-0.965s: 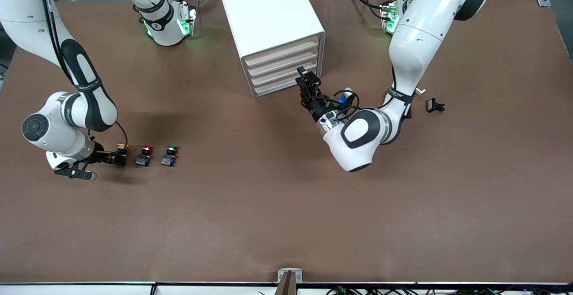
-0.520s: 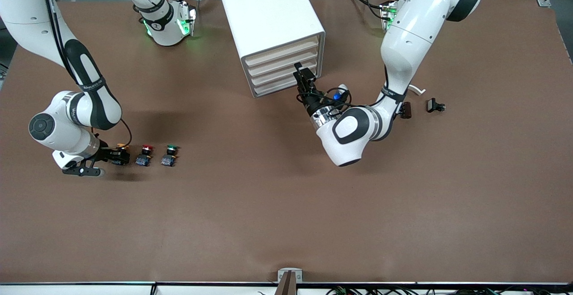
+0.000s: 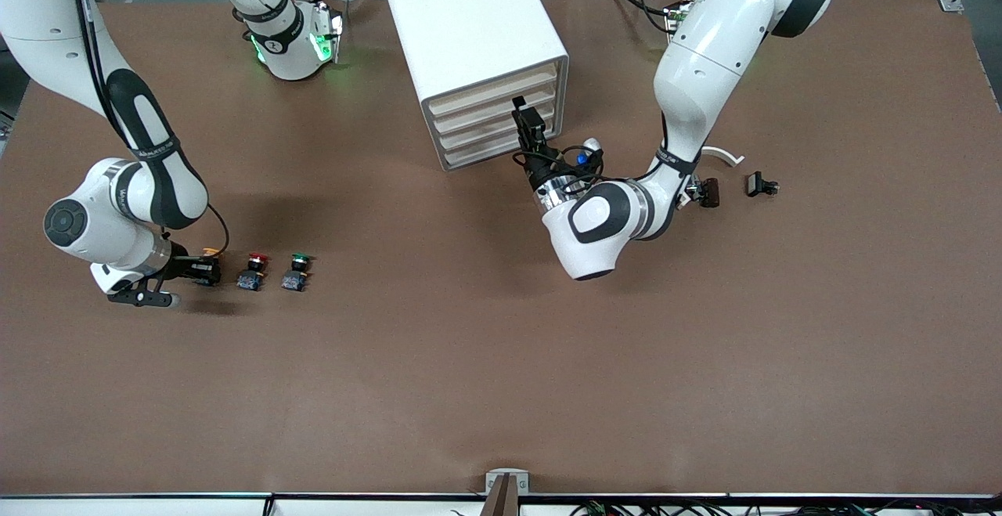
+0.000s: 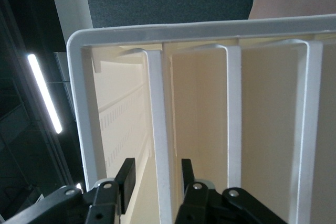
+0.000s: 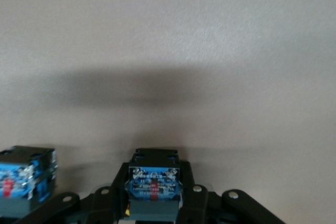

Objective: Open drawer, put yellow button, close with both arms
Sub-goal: 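Pull the drawer open with the left gripper while the right gripper lifts the button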

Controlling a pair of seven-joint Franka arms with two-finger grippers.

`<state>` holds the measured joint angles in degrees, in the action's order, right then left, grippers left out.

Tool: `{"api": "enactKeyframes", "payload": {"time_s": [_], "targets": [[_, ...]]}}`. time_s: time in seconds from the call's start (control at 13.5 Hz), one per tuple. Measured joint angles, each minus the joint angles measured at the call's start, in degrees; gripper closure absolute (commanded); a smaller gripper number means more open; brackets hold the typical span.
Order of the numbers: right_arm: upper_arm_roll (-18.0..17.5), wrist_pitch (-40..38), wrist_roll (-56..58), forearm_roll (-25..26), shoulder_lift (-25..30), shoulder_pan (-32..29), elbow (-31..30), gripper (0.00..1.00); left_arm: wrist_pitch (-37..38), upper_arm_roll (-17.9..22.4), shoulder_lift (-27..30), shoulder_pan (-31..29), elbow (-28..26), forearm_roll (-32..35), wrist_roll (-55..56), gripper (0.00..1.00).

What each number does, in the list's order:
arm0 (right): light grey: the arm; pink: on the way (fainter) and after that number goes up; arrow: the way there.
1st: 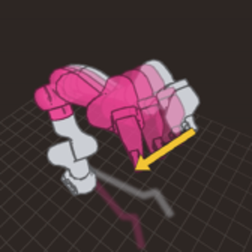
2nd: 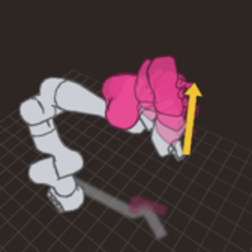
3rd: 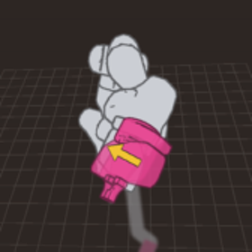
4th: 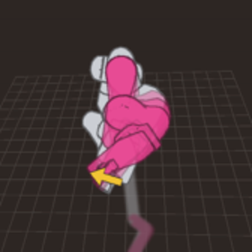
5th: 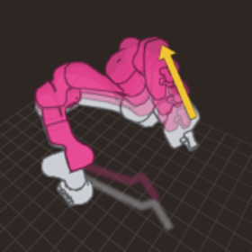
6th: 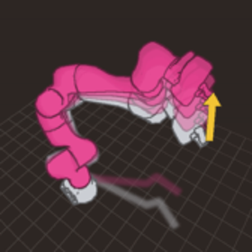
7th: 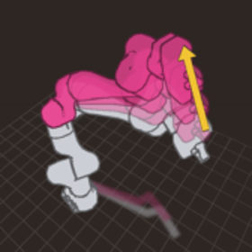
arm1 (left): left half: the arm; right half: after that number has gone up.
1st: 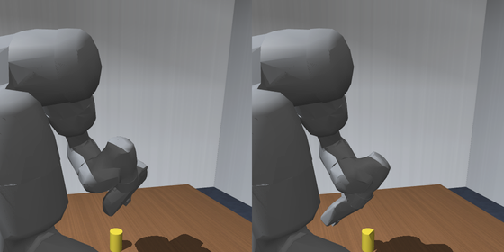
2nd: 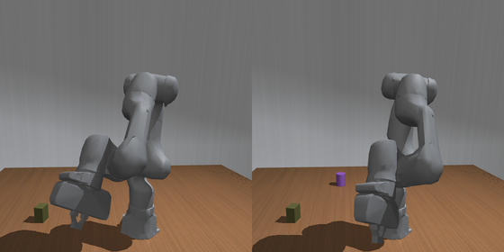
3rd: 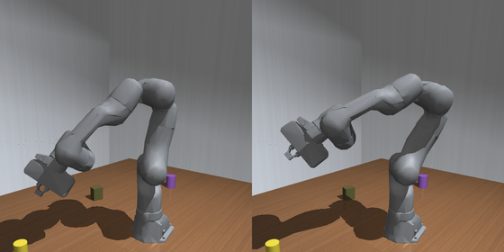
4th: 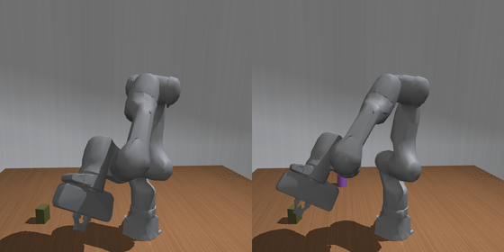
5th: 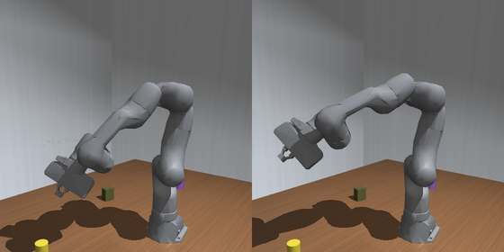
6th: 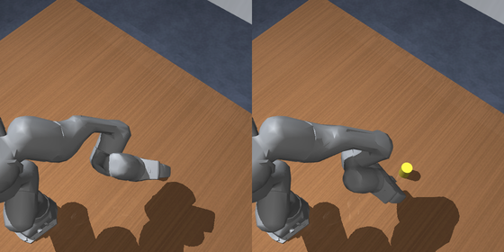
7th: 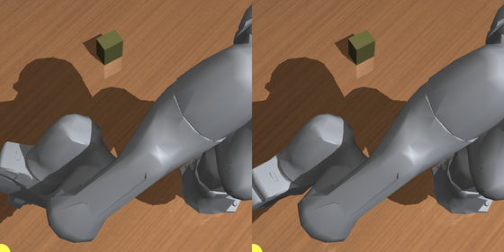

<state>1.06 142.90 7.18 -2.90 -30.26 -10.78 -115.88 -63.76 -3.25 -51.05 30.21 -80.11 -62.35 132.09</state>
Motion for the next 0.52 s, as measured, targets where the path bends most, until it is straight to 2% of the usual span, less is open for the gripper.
{"api": "enactKeyframes", "payload": {"time_s": [0.15,0.3,0.45,0.52], "targets": [[-0.23,-8.25,0.04,-3.05,1.45,0.18,3.05,1.00,0.54,0.00,0.00,0.61,-0.01,0.00,0.40,0.63],[-0.51,-19.69,-1.68,-4.61,4.42,0.63,7.85,1.00,0.77,0.00,0.00,1.65,-0.04,0.00,0.45,0.65],[-0.73,-28.56,-7.41,-4.98,8.08,2.28,11.52,1.00,0.79,-0.01,0.00,2.61,-0.09,0.00,0.45,0.74],[-0.84,-31.56,-11.36,-5.02,9.79,3.80,12.53,1.00,0.80,-0.01,0.00,2.85,-0.13,0.00,0.45,0.86]]}}
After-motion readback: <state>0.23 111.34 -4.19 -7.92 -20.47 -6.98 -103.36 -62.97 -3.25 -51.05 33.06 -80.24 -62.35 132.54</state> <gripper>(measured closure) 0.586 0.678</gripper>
